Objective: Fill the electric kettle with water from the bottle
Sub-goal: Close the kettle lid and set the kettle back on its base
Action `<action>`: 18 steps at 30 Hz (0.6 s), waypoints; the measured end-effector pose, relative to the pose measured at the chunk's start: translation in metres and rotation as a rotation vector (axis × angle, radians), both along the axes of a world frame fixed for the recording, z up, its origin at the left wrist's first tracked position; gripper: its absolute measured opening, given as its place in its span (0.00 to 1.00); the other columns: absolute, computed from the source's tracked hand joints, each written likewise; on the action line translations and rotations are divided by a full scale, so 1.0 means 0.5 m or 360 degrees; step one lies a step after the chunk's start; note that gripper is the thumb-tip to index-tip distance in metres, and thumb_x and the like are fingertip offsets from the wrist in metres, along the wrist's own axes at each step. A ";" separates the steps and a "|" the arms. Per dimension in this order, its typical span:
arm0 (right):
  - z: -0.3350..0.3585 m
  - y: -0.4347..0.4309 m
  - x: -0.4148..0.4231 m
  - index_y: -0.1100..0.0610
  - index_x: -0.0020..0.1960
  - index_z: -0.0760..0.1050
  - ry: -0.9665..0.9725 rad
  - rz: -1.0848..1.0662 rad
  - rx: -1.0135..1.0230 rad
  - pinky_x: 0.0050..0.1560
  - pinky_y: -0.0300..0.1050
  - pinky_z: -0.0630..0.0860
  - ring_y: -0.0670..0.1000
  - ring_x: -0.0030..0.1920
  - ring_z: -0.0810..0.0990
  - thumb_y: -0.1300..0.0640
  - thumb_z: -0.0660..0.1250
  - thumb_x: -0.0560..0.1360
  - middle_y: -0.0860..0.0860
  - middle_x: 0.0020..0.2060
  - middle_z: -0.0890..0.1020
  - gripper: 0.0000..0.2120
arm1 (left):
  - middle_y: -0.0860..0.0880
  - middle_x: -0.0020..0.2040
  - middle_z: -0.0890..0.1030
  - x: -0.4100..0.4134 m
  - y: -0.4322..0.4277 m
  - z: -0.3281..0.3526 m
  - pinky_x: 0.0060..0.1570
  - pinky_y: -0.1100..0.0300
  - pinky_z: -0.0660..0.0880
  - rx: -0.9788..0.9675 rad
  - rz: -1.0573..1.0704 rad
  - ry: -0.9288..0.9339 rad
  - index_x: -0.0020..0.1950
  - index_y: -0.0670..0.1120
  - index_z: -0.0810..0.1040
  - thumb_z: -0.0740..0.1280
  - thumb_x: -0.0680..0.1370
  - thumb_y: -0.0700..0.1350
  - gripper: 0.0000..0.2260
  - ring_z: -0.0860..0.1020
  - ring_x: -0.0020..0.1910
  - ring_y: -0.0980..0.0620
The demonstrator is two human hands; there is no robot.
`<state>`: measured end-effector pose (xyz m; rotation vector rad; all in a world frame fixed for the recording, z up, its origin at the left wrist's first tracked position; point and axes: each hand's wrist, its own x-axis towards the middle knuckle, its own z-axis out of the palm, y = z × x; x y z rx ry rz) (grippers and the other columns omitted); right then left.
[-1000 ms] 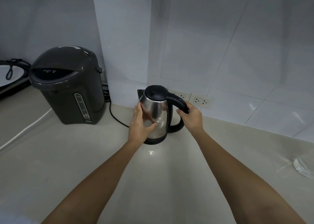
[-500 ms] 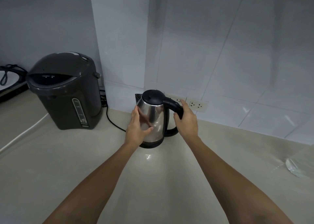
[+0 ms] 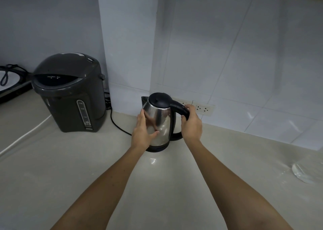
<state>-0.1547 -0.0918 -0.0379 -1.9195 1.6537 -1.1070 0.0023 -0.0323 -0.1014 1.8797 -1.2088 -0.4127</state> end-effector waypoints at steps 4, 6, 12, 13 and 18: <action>-0.002 -0.009 -0.002 0.46 0.65 0.68 0.0045 0.0018 0.0004 0.43 0.46 0.73 0.56 0.49 0.80 0.61 0.61 0.78 0.51 0.53 0.81 0.18 | 0.47 0.77 0.62 0.004 -0.002 0.007 0.68 0.47 0.70 0.0053 -0.0032 -0.0029 0.78 0.55 0.41 0.76 0.70 0.49 0.50 0.69 0.71 0.45; 0.000 -0.009 -0.002 0.45 0.65 0.68 0.0073 0.0031 0.0004 0.43 0.47 0.74 0.56 0.50 0.80 0.61 0.61 0.79 0.51 0.54 0.81 0.19 | 0.47 0.77 0.63 0.006 -0.001 0.009 0.68 0.48 0.70 0.0064 -0.0041 -0.0028 0.78 0.54 0.41 0.76 0.70 0.49 0.50 0.70 0.71 0.45; 0.000 -0.006 -0.007 0.45 0.68 0.67 0.0138 0.0072 -0.0038 0.49 0.53 0.78 0.56 0.53 0.79 0.62 0.61 0.79 0.51 0.57 0.79 0.20 | 0.48 0.76 0.64 0.000 0.005 0.010 0.67 0.48 0.71 0.0085 -0.0021 -0.0056 0.78 0.54 0.41 0.75 0.71 0.50 0.50 0.71 0.70 0.45; 0.001 -0.006 -0.008 0.44 0.68 0.67 0.0140 0.0076 -0.0035 0.49 0.53 0.78 0.56 0.52 0.79 0.61 0.60 0.79 0.51 0.57 0.79 0.20 | 0.48 0.76 0.64 -0.002 0.006 0.011 0.67 0.48 0.71 0.0085 -0.0015 -0.0060 0.78 0.54 0.41 0.75 0.71 0.50 0.49 0.71 0.70 0.45; 0.002 0.001 -0.014 0.46 0.69 0.65 0.0223 0.0152 -0.0060 0.47 0.53 0.78 0.57 0.52 0.79 0.63 0.59 0.79 0.52 0.58 0.78 0.22 | 0.48 0.76 0.64 -0.005 0.013 0.011 0.67 0.48 0.70 0.0061 -0.0020 -0.0074 0.78 0.54 0.41 0.74 0.72 0.50 0.48 0.71 0.70 0.45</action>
